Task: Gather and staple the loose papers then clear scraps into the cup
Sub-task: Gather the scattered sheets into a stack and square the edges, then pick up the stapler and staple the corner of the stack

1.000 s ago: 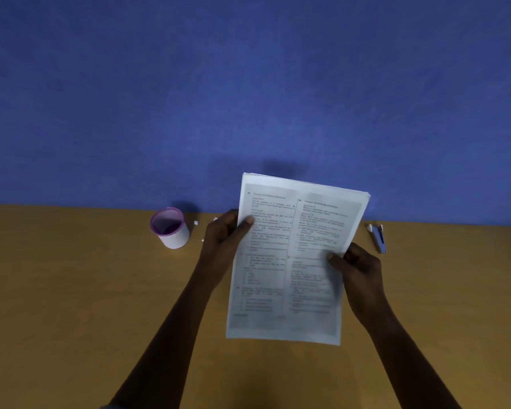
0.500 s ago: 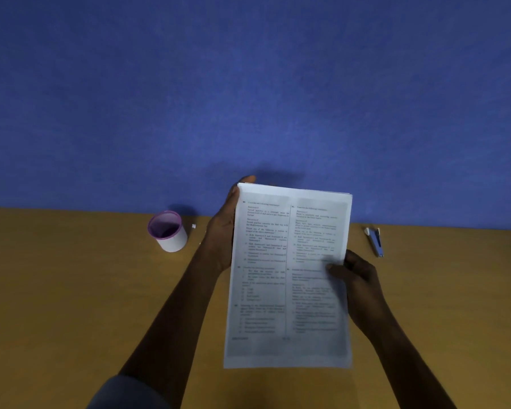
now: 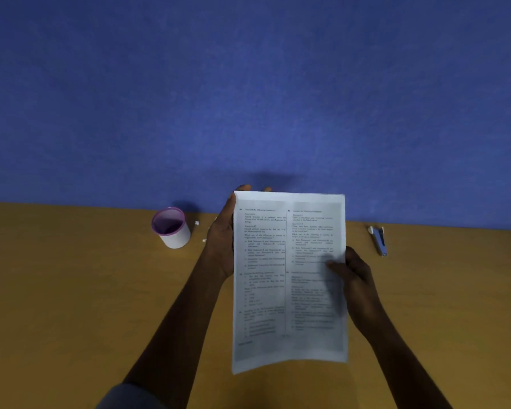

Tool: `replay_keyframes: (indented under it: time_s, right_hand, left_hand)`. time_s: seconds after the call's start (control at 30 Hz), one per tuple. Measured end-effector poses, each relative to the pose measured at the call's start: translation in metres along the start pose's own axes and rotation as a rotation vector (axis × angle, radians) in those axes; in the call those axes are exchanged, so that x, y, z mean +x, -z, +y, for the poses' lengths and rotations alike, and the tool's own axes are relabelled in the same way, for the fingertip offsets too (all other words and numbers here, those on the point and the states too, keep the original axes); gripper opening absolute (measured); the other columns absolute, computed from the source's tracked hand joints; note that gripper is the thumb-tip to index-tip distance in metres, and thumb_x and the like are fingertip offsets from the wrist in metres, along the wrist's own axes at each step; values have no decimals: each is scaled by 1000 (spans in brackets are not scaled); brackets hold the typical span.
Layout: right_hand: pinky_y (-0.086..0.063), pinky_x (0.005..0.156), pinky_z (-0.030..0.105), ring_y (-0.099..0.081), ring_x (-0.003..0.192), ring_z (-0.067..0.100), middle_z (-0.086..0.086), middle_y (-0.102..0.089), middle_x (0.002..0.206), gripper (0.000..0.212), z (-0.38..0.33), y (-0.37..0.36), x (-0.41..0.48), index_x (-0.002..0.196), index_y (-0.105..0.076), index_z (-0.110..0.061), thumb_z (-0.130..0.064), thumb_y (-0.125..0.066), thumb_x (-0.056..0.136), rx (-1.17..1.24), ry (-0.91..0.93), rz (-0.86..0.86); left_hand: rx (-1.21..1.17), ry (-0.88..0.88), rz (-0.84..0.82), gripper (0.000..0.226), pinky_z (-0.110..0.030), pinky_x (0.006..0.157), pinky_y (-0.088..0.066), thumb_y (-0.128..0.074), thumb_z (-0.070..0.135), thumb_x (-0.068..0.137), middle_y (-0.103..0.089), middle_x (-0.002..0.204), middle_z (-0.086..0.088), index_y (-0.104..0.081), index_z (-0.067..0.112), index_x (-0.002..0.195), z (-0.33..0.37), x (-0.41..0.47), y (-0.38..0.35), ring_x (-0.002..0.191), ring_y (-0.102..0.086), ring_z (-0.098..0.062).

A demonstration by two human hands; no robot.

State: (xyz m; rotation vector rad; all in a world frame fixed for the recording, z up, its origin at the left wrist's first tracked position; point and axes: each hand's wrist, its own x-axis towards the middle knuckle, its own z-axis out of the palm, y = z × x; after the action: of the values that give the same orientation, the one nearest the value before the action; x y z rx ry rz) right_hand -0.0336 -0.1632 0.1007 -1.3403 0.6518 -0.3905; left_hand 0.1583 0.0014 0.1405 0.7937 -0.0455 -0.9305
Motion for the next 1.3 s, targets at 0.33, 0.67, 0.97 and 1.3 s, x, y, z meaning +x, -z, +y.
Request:
replay_keyframes:
  time_s: [0.33, 0.67, 0.97, 1.3]
  right_hand:
    - [-63, 77, 42, -75, 99, 33, 13, -76, 111, 24, 1, -2, 1, 119, -65, -2, 1, -53, 99, 8, 2, 22]
    - [-61, 83, 53, -74, 100, 37, 15, -76, 113, 28, 4, 5, 7, 121, -68, -5, 2, -55, 97, 44, 6, 102]
    - [-59, 86, 52, -73, 103, 36, 14, -76, 112, 24, 20, 0, 7, 117, -68, -3, 1, -55, 97, 74, -26, 145]
    - [-58, 90, 59, -71, 106, 36, 15, -74, 114, 22, 30, 33, 48, 115, -67, -1, -3, -56, 96, -34, -6, 45]
  left_hand:
    - [31, -39, -64, 28, -39, 79, -45, -46, 40, 109, -48, 91, -10, -53, 16, 96, 2, -4, -6, 80, -55, -22]
    - [550, -303, 216, 19, -41, 82, -58, -61, 22, 102, -80, 106, -5, -80, 20, 103, -9, -22, 1, 96, -77, -23]
    - [781, -422, 390, 19, -31, 76, -62, -59, 25, 105, -81, 97, 6, -76, 21, 109, -20, -21, -20, 90, -77, -12]
    - [990, -390, 268, 18, -50, 82, -63, -59, 26, 104, -80, 94, 5, -77, 26, 105, 7, -11, -39, 87, -77, -15]
